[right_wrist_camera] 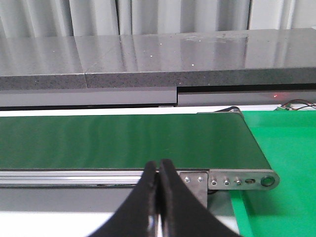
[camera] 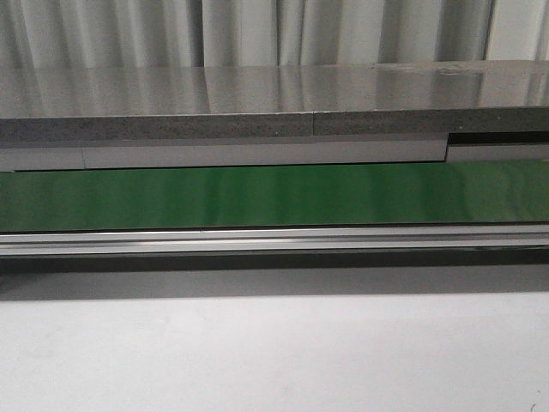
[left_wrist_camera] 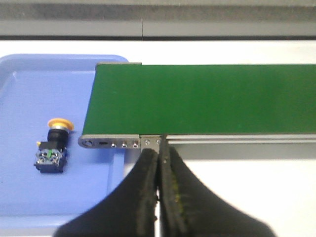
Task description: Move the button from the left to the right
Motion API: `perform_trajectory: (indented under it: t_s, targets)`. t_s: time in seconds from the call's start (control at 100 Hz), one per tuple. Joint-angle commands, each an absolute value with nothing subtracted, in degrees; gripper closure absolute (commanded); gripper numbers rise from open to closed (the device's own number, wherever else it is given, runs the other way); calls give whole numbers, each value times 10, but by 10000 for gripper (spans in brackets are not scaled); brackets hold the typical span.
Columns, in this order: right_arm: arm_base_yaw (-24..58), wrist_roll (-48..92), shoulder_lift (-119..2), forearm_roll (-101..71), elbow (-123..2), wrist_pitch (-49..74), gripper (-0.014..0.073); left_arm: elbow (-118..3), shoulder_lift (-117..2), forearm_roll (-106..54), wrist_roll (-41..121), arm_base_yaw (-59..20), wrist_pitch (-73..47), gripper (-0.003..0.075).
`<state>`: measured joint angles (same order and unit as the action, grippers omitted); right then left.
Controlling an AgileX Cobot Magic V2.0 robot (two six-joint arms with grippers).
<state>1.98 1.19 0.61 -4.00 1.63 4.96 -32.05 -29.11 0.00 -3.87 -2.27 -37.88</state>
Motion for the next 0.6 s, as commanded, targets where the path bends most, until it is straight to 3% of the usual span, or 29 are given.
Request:
perform_trajectory:
  t_s: [0.0, 0.59]
  targets:
    - [20, 13, 18, -37, 8, 0, 662, -364, -336, -13, -44, -21, -366, 741]
    - [20, 13, 18, -37, 8, 0, 662, -369, -435, -13, -44, -21, -367, 740]
